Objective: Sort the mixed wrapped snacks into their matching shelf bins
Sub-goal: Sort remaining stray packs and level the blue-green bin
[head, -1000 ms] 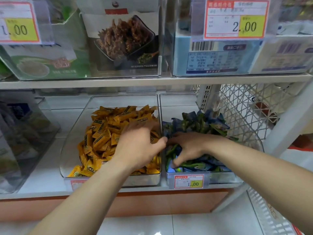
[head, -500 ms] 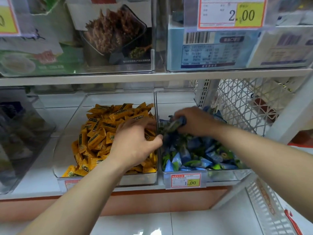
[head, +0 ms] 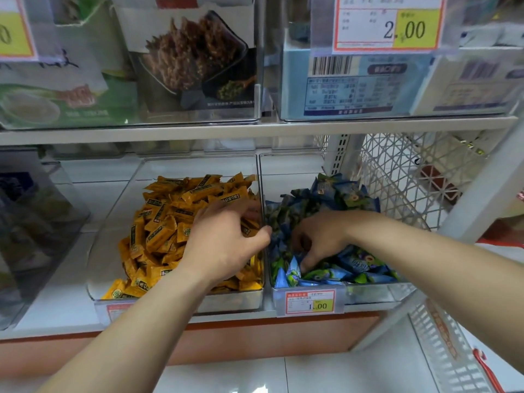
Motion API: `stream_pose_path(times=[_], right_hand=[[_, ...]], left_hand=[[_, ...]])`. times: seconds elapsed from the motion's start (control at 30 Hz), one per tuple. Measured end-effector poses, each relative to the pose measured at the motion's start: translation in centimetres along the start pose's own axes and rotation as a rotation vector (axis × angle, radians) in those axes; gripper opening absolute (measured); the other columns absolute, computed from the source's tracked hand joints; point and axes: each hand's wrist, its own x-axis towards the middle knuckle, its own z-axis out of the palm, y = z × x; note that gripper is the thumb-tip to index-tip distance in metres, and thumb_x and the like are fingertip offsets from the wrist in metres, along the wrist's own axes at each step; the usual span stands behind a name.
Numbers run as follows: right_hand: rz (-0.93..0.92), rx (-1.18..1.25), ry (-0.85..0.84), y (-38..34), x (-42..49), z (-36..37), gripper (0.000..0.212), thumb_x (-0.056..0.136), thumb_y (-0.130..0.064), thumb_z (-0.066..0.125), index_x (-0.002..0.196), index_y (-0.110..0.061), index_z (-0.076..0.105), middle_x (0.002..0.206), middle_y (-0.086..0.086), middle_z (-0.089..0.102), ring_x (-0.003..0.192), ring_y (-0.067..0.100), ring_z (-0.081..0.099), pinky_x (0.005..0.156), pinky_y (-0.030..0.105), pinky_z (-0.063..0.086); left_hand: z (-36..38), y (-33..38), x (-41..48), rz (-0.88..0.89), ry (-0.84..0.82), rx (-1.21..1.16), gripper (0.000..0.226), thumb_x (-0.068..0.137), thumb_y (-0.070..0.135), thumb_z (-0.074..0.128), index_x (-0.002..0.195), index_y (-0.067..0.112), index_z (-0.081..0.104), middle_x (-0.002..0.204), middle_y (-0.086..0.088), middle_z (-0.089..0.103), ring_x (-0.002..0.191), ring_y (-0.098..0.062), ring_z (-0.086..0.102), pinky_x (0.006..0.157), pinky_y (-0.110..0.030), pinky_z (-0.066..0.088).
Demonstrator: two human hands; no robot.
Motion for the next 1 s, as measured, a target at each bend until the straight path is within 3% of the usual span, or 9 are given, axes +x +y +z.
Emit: stream_pose_path(times=[0.1,0.23,0.37,0.57,0.67,0.77,0.83,0.93,1.0], right_hand=[[0.090,-0.092,-0.028,0.9,0.3,1.0,0.096,0.065,-0.076,0.065,0.145,-0.029,0.041,0.142,-0.003,0.052,0.124,0.023,0.052,0.095,0.035,0.048],[0.140,-0.213,-0.014,0.7,0.9,2.0,0.093,0.066,-0.077,0.065,0.140,-0.023,0.046,0.132,0.000,0.061,0.113,0.023,0.059,0.085,0.033,0.052],[0.106,-0.202,0.021,0.1,1.1,2.2,0.078,0.073,-0.067,0.070,0.132,-0.019,0.054,0.124,0.001,0.065,0.107,0.023,0.063,0.083,0.034,0.054],[0.038,-0.196,0.046,0.7,0.6,3.0,0.040,0.084,-0.040,0.068,0.118,-0.018,0.062,0.110,0.004,0.067,0.095,0.025,0.062,0.079,0.037,0.056],[-0.021,-0.099,0.104,1.1,0.3,3.0,0.036,0.085,-0.038,0.070,0.116,-0.023,0.064,0.110,0.000,0.067,0.098,0.024,0.061,0.082,0.037,0.054],[-0.072,-0.023,0.148,1.7,0.3,2.9,0.020,0.081,-0.040,0.075,0.089,-0.027,0.063,0.090,-0.006,0.066,0.086,0.019,0.061,0.071,0.032,0.051],[-0.087,0.076,0.190,2.0,-0.1,2.5,0.022,0.078,-0.041,0.078,0.077,-0.032,0.057,0.077,-0.016,0.059,0.076,0.011,0.058,0.062,0.025,0.043],[-0.085,0.354,0.331,2.8,-1.1,1.4,0.020,0.075,-0.042,0.081,0.089,-0.036,0.068,0.080,-0.025,0.062,0.076,-0.003,0.059,0.060,0.012,0.038],[-0.062,0.518,0.447,3.4,-1.8,0.7,0.026,0.075,-0.042,0.082,0.097,-0.036,0.070,0.091,-0.025,0.064,0.085,-0.002,0.060,0.068,0.014,0.041]], left_hand=[[-0.1,-0.1,0.0,0.003,-0.007,-0.003,0.038,0.081,0.064,0.055,0.113,0.044,0.060,0.085,0.036,0.058,0.105,-0.007,0.057,0.097,-0.043,0.047],[0.2,0.2,0.0,-0.010,0.034,0.007,0.045,0.075,0.071,0.051,0.107,0.042,0.061,0.082,0.032,0.059,0.100,-0.006,0.058,0.094,-0.035,0.046],[0.5,0.3,-0.1,-0.036,0.019,0.029,0.048,0.074,0.072,0.051,0.111,0.042,0.059,0.080,0.031,0.051,0.109,-0.013,0.056,0.098,-0.041,0.045],[0.4,0.5,0.0,-0.038,0.026,0.021,0.040,0.075,0.068,0.054,0.106,0.044,0.059,0.076,0.035,0.052,0.107,-0.011,0.054,0.097,-0.038,0.041],[0.3,0.7,0.0,-0.043,0.023,0.011,0.041,0.074,0.069,0.053,0.106,0.044,0.059,0.078,0.034,0.054,0.107,-0.010,0.055,0.099,-0.041,0.043],[0.2,0.8,-0.1,-0.051,0.015,0.006,0.044,0.073,0.071,0.051,0.106,0.044,0.059,0.078,0.034,0.054,0.104,-0.010,0.056,0.098,-0.043,0.045],[0.2,0.7,0.0,-0.050,0.023,0.005,0.044,0.072,0.072,0.049,0.105,0.044,0.059,0.078,0.034,0.054,0.102,-0.009,0.056,0.097,-0.042,0.046],[0.0,0.7,0.1,-0.044,0.017,-0.004,0.042,0.073,0.071,0.052,0.104,0.044,0.060,0.078,0.037,0.052,0.094,-0.003,0.056,0.095,-0.041,0.048],[-0.1,0.7,0.2,-0.040,-0.004,-0.004,0.041,0.074,0.069,0.055,0.106,0.043,0.060,0.079,0.035,0.053,0.097,-0.005,0.059,0.094,-0.043,0.049]])
